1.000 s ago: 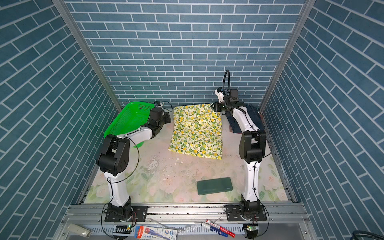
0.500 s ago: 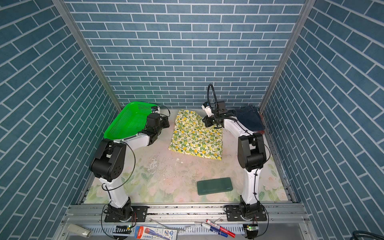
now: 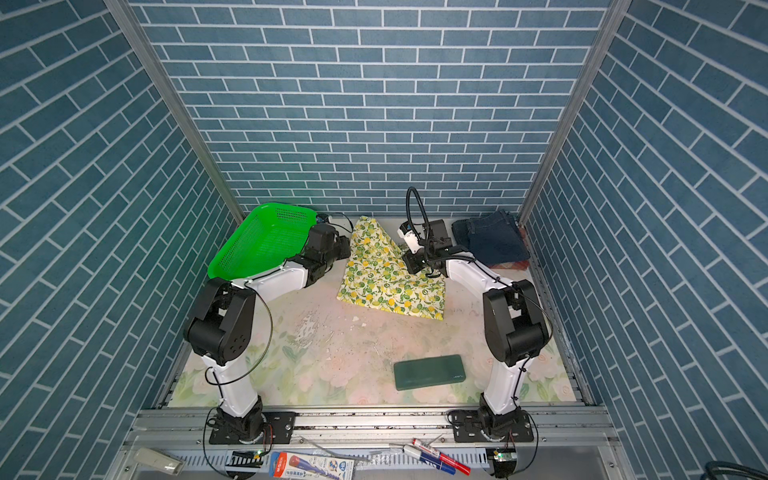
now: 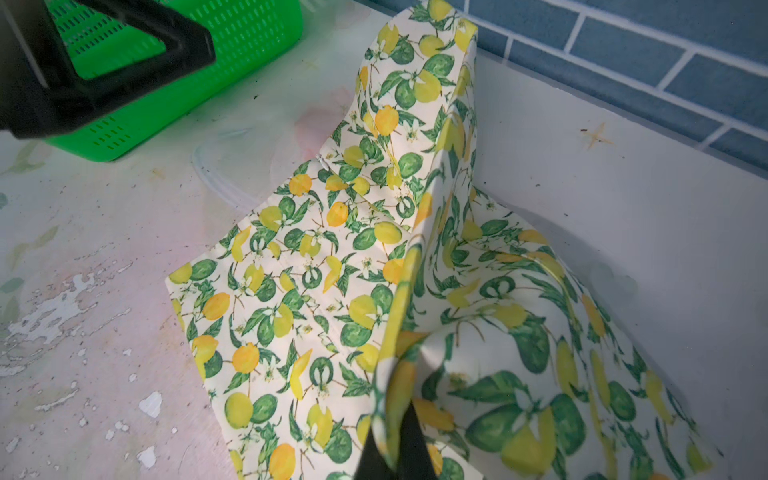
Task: Fold and stack the skirts
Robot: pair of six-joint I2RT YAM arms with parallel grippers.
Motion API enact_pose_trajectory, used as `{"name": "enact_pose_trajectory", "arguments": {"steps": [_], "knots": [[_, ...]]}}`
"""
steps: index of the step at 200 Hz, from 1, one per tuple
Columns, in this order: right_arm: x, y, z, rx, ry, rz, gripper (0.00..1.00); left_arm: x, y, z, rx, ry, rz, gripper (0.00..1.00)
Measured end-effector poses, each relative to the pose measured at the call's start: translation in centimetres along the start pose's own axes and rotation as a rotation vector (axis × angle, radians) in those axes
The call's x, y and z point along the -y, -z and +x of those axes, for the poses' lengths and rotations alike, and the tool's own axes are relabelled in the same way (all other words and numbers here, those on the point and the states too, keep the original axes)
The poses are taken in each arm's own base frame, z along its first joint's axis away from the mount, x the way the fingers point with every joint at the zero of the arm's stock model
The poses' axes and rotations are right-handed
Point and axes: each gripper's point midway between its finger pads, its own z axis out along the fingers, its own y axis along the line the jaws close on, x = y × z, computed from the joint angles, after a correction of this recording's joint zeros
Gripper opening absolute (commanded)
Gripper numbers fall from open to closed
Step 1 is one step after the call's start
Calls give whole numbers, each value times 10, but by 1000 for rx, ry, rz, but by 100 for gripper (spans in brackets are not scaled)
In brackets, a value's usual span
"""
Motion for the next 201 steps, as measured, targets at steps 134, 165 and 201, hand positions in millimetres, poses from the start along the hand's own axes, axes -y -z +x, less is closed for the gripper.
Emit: {"name": "enact_pose_trajectory", "arguments": {"steps": [134,165,201], "knots": [[-39,10,71,-120,32,65,0,-34,5,100,-284,50,-118,33],[-33,15,88,-157,3,169,0,-48,6,99,-279,109,-131,33],[-18,26,104,-165,-35,293,0,-61,18,88,-243,203,-135,41]]}}
